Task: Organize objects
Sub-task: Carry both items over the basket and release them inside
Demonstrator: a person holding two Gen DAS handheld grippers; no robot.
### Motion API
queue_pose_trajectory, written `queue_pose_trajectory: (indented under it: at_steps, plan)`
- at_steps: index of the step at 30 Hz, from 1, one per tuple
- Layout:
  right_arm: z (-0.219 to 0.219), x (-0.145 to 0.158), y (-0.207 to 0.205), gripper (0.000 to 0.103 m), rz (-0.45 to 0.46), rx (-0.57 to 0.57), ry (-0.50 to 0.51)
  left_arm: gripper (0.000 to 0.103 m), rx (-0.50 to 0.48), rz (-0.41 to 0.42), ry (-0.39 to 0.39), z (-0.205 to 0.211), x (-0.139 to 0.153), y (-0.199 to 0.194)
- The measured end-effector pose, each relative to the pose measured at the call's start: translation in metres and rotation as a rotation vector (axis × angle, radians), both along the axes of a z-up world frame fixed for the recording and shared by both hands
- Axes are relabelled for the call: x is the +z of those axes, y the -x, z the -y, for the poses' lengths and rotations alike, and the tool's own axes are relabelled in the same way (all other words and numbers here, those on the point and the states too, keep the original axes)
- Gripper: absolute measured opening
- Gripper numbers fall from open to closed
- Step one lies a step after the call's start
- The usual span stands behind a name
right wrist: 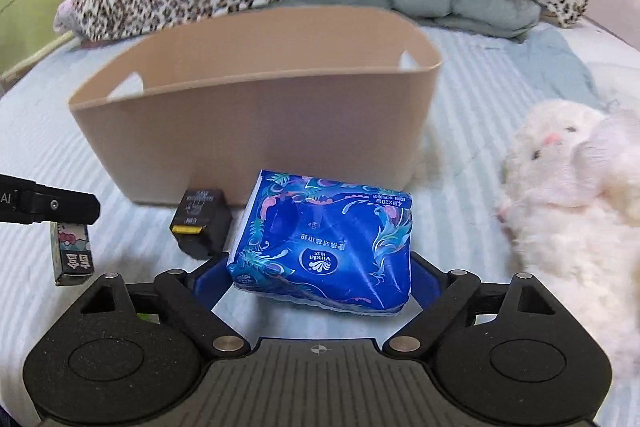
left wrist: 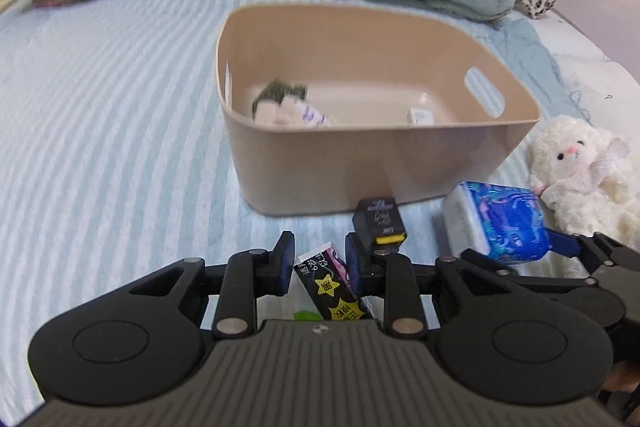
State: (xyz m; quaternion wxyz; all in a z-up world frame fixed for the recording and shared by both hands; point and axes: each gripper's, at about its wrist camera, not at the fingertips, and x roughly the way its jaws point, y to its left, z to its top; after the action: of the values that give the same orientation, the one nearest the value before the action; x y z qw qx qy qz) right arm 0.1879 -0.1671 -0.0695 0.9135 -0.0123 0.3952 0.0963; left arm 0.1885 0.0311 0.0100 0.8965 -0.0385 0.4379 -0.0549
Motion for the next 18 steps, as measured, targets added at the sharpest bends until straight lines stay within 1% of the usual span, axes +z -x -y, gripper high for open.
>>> queue_pose_trajectory:
  at_steps: [5,9,13,18]
  plan:
    - [0.021,0.031,0.002,0.09,0.068,-0.03,-0.03,0.029,-0.02,0.069,-0.005,0.002,0.028,0.005]
    - [0.033,0.061,-0.001,0.09,0.139,-0.045,-0.054,0.029,-0.026,0.144,-0.029,0.004,0.051,0.004]
    - [0.036,0.087,-0.011,0.09,0.202,-0.038,-0.055,0.029,-0.02,0.206,-0.068,0.008,0.068,-0.007]
    - [0.027,0.115,-0.036,0.09,0.267,-0.021,-0.042,0.029,-0.008,0.257,-0.099,0.01,0.082,-0.029]
